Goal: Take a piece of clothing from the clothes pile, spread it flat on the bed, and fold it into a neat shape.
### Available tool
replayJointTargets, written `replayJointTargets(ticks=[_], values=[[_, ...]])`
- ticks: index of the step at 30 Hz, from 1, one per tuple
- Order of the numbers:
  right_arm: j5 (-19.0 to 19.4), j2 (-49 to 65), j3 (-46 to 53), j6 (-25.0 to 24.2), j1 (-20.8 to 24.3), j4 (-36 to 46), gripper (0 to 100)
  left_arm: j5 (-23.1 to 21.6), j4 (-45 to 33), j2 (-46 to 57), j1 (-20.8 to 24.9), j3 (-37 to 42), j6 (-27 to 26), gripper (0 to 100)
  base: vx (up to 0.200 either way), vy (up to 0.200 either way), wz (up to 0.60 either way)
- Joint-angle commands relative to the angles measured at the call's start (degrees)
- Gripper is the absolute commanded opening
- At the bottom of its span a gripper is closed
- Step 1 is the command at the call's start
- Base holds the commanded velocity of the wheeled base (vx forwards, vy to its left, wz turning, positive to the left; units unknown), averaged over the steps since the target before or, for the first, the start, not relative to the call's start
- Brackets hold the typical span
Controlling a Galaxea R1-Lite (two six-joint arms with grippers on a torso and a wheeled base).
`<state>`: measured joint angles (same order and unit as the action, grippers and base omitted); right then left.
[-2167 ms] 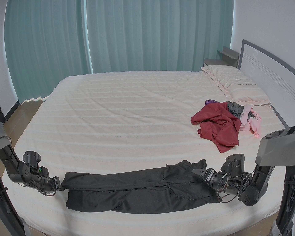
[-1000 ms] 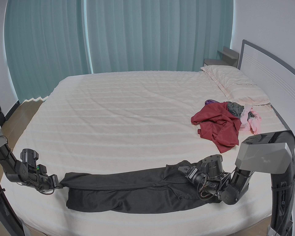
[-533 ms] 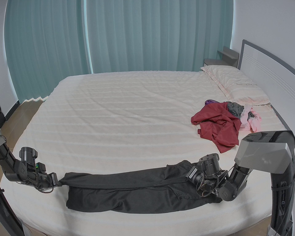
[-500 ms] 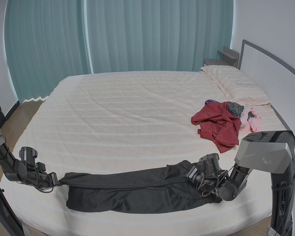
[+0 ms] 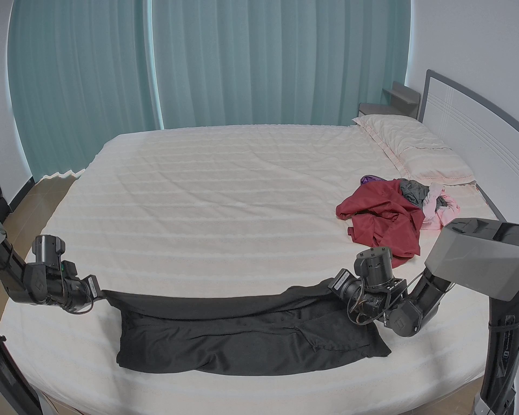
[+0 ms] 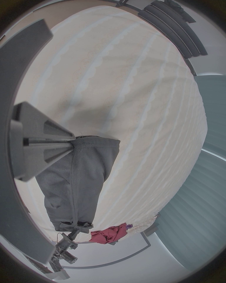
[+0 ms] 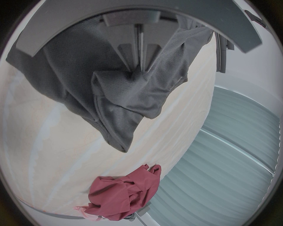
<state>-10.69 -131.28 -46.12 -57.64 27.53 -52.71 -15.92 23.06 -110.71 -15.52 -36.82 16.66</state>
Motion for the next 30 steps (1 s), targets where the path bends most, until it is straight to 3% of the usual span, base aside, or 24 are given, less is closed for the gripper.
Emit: replayJointTargets(ticks=[1,6,19,30], values=[[-0.03,1.2,-5.21,1.12,-1.25,1.56,0,3.7,0.05,0.06,1.98,-6.16,2.67,0,0.0,0.0,0.0],[-0.03,1.03,-7.58,1.65,-1.77,2.0,0,4.58,0.14,-0.12,3.48,-8.01,7.51,0,0.0,0.0,0.0],[-1.61,0.59,-0.38,6.05,-1.25,1.21,0,4.5,-0.04,-0.82,3.48,-1.07,7.24,0,0.0,0.0,0.0],[-1.61,0.41,4.81,6.66,-0.02,1.12,0,6.17,-0.56,-1.7,2.07,5.0,-2.07,0,0.0,0.0,0.0]])
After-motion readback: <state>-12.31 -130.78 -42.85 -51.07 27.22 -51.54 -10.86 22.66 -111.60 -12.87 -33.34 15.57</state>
